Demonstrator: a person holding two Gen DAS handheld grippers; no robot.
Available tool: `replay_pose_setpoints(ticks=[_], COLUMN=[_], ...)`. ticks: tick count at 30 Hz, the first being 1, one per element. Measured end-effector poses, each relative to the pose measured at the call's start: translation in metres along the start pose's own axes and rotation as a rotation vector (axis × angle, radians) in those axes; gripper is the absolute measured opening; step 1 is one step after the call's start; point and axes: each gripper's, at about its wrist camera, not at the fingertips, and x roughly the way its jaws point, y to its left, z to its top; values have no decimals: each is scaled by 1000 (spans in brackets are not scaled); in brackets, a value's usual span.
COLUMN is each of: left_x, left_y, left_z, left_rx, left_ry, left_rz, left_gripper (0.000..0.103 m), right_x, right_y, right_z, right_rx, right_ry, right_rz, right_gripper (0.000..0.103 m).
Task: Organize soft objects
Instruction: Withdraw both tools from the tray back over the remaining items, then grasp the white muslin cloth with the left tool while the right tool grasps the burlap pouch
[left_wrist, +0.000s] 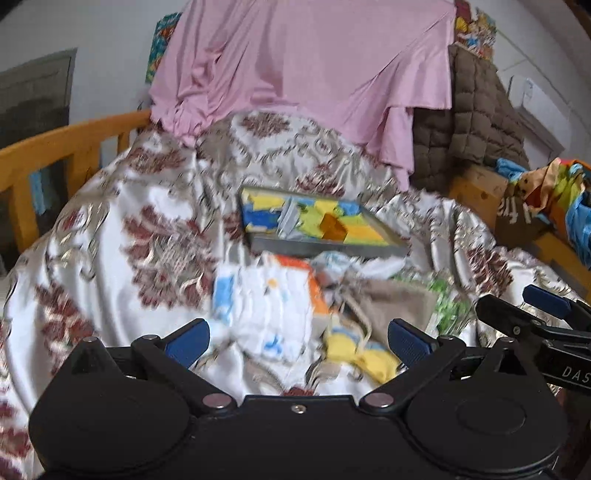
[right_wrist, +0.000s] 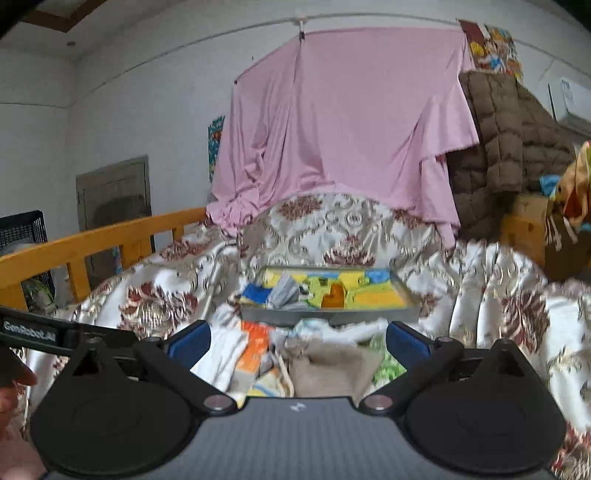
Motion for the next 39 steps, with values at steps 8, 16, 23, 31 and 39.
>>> replay_pose_setpoints(ticks=[8,16,23,31,39], left_x=[17,41,60,91,122], left_y=[8,15,11,-4,-9], left_z=[-8,-11,-8,3,10], left_rx=[-18,-69,-55,115,192], left_ry=[106,232,262,267,262], left_rz=[64,81,69,71,91], left_gripper=[102,102,102,102,102], right_x=[12,28,43,57,79], right_y=[-3,2,8,6,-7], right_z=[-26,-41,-52,-58,-63], right_rx=[-4,-37,-62,-90,-82], right_ry=[98,187,245,245,239], right_rz=[8,33,46,5,-67], right_gripper=[103,103,103,103,103])
